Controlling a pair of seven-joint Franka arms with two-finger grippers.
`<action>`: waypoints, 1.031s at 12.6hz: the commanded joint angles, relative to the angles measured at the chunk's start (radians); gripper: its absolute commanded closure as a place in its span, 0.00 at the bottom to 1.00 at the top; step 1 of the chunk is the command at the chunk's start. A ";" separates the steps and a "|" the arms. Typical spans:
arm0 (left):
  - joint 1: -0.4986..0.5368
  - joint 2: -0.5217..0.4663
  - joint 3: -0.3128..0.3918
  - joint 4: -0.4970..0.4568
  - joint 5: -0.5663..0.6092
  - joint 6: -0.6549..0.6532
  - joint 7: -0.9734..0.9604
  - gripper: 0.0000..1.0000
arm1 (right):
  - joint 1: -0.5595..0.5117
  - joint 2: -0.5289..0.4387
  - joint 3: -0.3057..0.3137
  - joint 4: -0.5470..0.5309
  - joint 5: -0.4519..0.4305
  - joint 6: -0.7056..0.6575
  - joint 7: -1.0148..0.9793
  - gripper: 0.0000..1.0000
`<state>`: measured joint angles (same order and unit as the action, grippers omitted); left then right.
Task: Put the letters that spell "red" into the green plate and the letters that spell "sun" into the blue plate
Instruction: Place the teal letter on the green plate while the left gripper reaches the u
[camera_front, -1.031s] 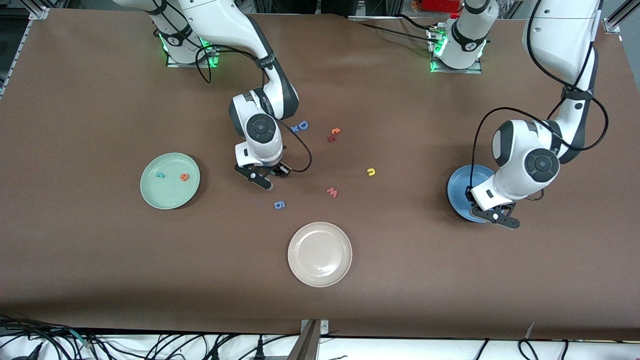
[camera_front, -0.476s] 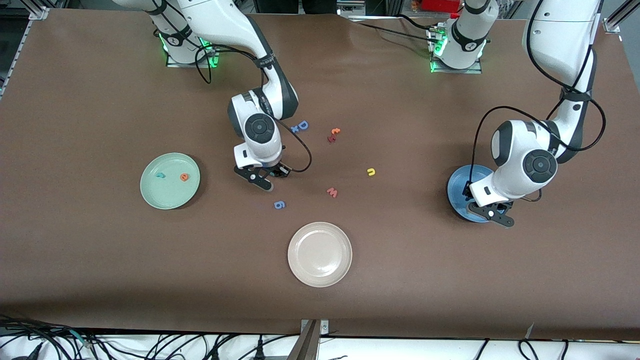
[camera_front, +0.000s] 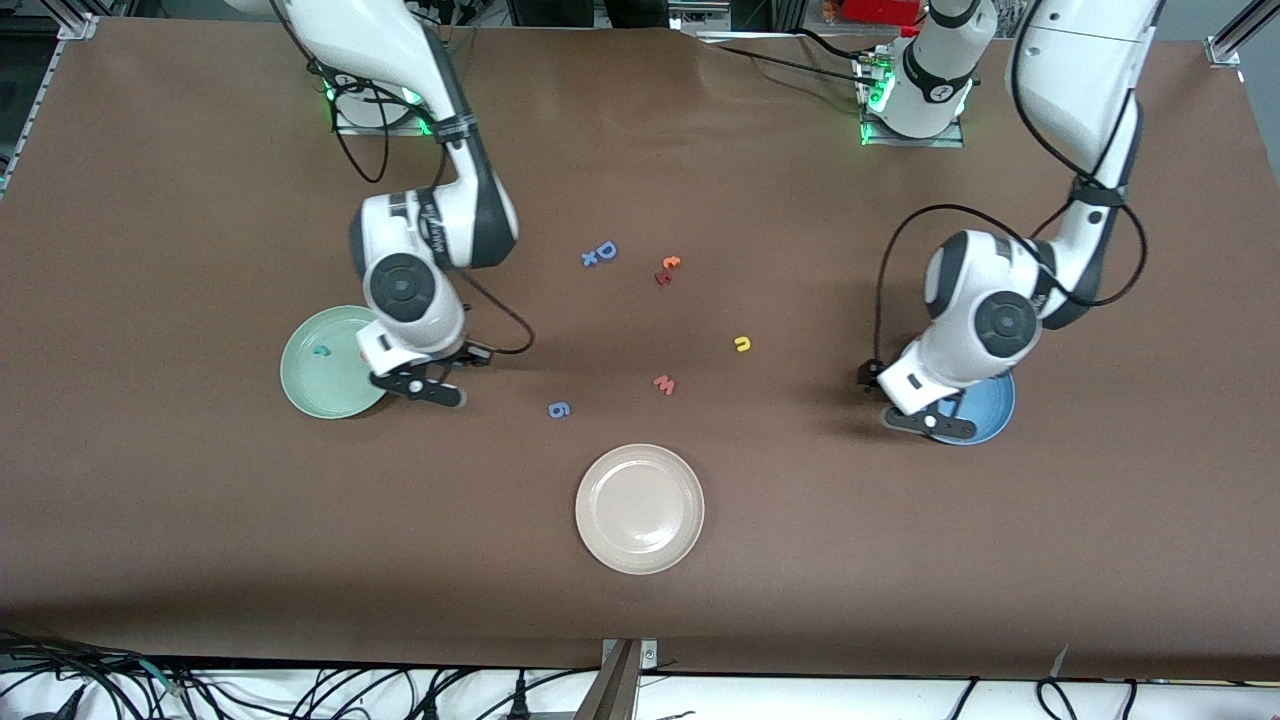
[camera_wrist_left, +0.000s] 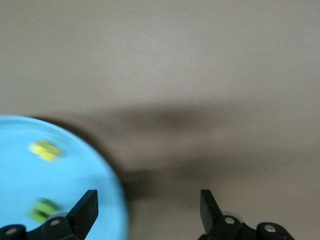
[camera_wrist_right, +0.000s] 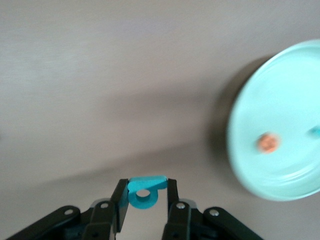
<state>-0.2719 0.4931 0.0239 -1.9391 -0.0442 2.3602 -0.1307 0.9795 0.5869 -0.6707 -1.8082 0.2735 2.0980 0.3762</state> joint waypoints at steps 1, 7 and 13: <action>-0.055 -0.018 -0.045 0.002 -0.022 -0.024 -0.191 0.09 | -0.028 -0.007 -0.041 -0.025 0.015 -0.022 -0.181 0.87; -0.125 -0.016 -0.085 0.014 0.063 -0.009 0.099 0.09 | -0.267 0.030 -0.015 -0.020 0.090 -0.007 -0.535 0.87; -0.130 -0.001 -0.123 0.012 0.063 0.048 0.505 0.11 | -0.277 0.114 -0.012 -0.016 0.141 0.063 -0.571 0.87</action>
<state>-0.4022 0.4920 -0.0725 -1.9259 0.0015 2.3725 0.3146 0.7012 0.6754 -0.6796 -1.8340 0.3870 2.1500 -0.1689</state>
